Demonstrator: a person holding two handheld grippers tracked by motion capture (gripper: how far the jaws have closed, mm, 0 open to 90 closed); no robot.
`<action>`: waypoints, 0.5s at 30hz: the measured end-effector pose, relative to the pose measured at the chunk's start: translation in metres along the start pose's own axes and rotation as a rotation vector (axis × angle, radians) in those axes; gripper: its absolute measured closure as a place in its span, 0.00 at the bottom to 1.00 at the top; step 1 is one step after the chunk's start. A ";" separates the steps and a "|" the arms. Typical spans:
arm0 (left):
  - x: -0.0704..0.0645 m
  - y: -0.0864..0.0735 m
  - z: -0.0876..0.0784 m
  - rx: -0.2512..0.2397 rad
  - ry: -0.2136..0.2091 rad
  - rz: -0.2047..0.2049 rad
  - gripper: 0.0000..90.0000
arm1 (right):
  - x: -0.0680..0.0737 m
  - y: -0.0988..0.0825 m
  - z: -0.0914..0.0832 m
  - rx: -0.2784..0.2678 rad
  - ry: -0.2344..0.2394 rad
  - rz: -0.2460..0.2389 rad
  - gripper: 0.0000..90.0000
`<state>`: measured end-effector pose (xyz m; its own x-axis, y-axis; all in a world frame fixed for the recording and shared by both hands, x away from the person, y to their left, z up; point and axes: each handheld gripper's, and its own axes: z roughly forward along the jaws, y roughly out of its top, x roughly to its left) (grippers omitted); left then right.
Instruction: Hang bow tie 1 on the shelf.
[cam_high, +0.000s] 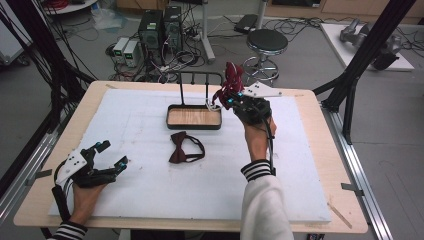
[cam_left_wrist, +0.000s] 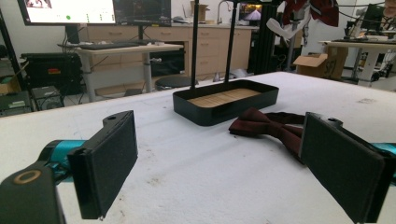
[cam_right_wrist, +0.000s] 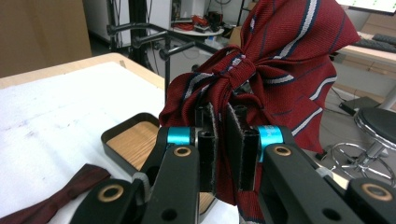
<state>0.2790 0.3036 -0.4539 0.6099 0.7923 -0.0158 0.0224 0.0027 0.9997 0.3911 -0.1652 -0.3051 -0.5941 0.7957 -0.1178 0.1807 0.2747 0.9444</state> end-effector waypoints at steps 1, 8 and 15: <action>0.000 0.000 0.000 -0.001 -0.001 -0.001 0.13 | -0.001 0.001 0.002 0.005 0.005 -0.003 0.92; 0.000 0.000 0.000 -0.004 -0.004 -0.002 0.13 | -0.008 0.009 0.013 -0.001 -0.018 -0.003 0.92; 0.000 0.000 0.000 -0.004 -0.004 -0.001 0.13 | -0.016 0.010 0.021 0.005 -0.030 0.022 0.92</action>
<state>0.2788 0.3038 -0.4541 0.6134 0.7896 -0.0167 0.0194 0.0060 0.9998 0.4190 -0.1637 -0.3006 -0.5661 0.8174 -0.1066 0.1976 0.2601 0.9451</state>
